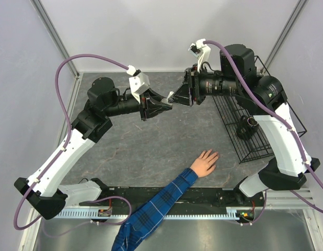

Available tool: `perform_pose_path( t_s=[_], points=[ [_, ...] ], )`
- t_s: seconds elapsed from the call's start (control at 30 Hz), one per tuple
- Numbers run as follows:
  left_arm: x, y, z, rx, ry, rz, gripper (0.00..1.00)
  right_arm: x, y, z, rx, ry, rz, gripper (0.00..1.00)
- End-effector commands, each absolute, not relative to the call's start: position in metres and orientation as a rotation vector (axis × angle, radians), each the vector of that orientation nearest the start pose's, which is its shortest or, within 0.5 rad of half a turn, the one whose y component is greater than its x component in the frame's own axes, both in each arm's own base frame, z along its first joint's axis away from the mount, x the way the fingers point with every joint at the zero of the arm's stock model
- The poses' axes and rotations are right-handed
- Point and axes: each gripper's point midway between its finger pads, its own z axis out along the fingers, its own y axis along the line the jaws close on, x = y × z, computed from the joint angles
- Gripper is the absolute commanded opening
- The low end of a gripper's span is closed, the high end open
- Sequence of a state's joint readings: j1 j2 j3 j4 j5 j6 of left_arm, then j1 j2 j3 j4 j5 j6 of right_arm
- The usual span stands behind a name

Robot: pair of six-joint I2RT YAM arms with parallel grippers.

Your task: Paint the nails

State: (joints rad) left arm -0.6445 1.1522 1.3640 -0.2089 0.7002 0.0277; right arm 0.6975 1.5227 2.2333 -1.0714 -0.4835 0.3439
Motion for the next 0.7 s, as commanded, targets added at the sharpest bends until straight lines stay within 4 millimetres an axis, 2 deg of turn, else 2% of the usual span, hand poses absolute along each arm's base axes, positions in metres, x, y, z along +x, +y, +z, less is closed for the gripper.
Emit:
perform_pose_path(
  t_s=[0.0,0.1,0.23,0.67],
  points=[
    [0.2107,-0.2980,0.4396,1.072,1.220,-0.979,0.02,0.2119,0.2986,0.4735,-0.697,1.905,1.111,0.43],
    [0.2087,-0.2980,0.4405,1.075,1.219,-0.985,0.02,0.2167,0.2974,0.4721,-0.678,1.910,1.088,0.48],
    [0.2075,-0.2976,0.4403,1.078,1.221,-0.988,0.02,0.2184,0.2980,0.4719,-0.674,1.911,1.082,0.50],
    [0.2082,-0.2990,0.4393,1.079,1.227,-0.992,0.02,0.2176,0.2986,0.4679,-0.686,1.919,1.066,0.35]
  ],
)
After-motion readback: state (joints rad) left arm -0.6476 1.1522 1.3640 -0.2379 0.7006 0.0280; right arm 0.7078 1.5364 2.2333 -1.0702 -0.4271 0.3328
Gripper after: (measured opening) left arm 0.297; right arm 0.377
